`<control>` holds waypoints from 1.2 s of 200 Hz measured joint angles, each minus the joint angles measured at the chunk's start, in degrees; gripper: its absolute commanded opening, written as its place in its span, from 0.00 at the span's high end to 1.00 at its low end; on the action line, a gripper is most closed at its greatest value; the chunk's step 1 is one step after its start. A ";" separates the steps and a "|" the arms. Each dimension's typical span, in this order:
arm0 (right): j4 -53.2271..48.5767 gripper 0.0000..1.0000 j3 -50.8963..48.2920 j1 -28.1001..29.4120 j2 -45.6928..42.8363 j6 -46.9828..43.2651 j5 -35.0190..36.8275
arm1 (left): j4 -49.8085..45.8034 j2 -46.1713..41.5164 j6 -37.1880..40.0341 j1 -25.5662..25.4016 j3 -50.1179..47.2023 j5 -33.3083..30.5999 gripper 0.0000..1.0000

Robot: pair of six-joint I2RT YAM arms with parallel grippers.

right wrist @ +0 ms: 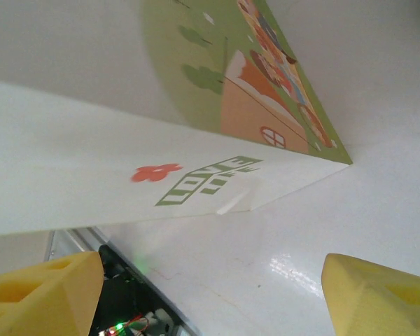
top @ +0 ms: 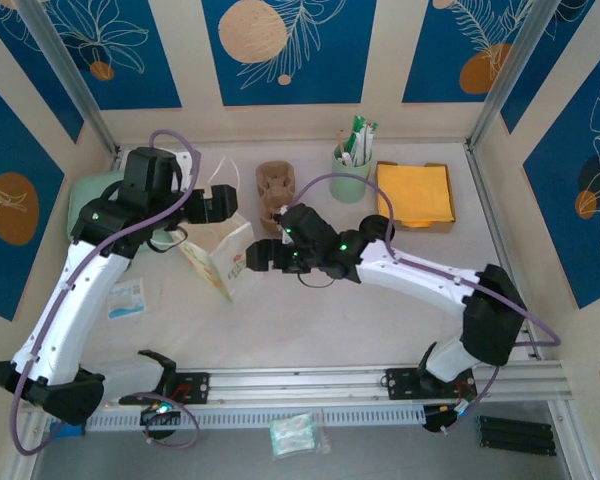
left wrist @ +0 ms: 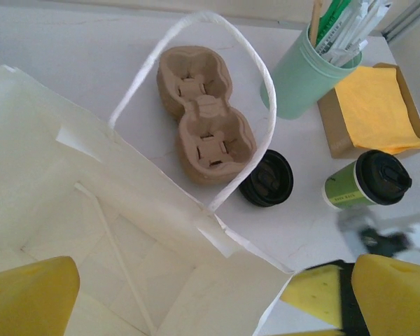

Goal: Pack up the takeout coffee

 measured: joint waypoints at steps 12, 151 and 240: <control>-1.01 0.19 0.00 -0.02 -2.12 -0.26 0.70 | -0.22 -0.90 0.28 0.11 0.07 -1.40 0.01; -5.18 0.20 4.24 -3.13 -5.33 -2.93 1.84 | 1.79 -23.32 -9.22 11.47 -19.69 -26.51 0.00; -2.34 0.20 -1.97 -9.99 -4.55 -2.38 -1.49 | 8.81 -22.62 -21.49 28.26 -41.48 -11.67 0.01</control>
